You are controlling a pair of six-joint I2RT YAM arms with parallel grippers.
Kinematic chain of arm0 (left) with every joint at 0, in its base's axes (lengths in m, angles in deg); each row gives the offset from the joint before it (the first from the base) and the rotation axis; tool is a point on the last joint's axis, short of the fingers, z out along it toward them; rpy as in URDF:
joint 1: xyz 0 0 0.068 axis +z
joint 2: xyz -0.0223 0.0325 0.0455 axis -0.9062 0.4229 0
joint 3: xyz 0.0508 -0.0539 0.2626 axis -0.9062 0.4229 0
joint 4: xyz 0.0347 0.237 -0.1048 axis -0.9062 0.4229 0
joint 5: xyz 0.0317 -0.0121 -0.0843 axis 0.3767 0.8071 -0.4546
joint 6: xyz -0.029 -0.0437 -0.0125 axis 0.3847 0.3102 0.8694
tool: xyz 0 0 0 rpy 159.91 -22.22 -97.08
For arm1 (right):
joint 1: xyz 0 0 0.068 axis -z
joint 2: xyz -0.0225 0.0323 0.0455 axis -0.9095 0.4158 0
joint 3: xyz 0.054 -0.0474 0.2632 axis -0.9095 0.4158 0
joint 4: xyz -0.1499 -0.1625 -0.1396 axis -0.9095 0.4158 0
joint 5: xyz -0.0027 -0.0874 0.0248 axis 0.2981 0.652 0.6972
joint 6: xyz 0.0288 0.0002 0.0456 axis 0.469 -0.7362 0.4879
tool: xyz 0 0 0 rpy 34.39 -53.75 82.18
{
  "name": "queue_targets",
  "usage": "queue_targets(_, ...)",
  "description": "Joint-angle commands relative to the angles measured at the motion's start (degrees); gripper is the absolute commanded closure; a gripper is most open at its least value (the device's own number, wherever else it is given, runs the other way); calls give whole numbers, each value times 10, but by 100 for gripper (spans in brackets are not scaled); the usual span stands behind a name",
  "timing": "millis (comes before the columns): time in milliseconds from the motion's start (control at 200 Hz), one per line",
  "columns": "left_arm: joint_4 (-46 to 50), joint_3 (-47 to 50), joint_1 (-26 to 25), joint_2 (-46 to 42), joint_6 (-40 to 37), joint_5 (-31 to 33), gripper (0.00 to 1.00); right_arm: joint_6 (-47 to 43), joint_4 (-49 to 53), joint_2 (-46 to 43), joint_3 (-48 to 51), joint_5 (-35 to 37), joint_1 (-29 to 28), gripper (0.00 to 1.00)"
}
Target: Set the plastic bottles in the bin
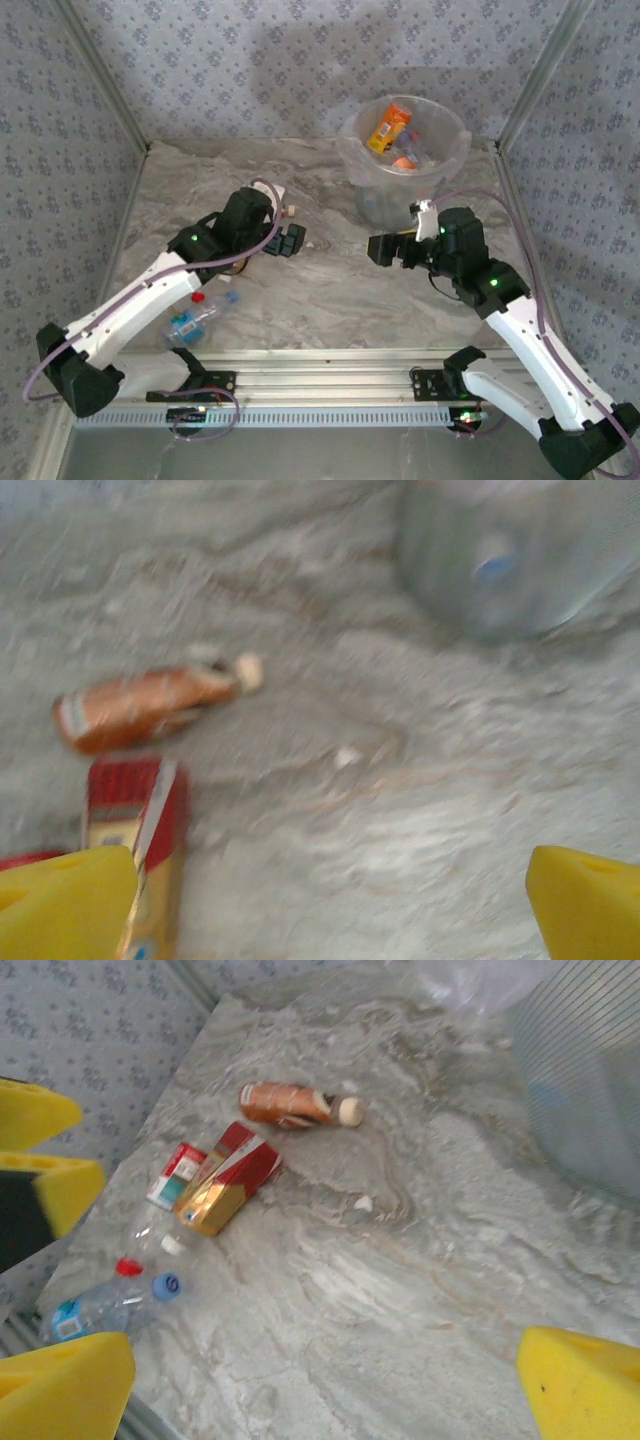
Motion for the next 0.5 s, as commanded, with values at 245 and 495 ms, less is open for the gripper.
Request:
queue_targets(245, 201, 23, 88, 43, 140, 22, 0, 15, -60, -12, 51, -37, -34, 0)
queue_targets(495, 244, 104, 96, 23, 324, -24, 0, 24, -82, -8, 69, -31, -46, 0)
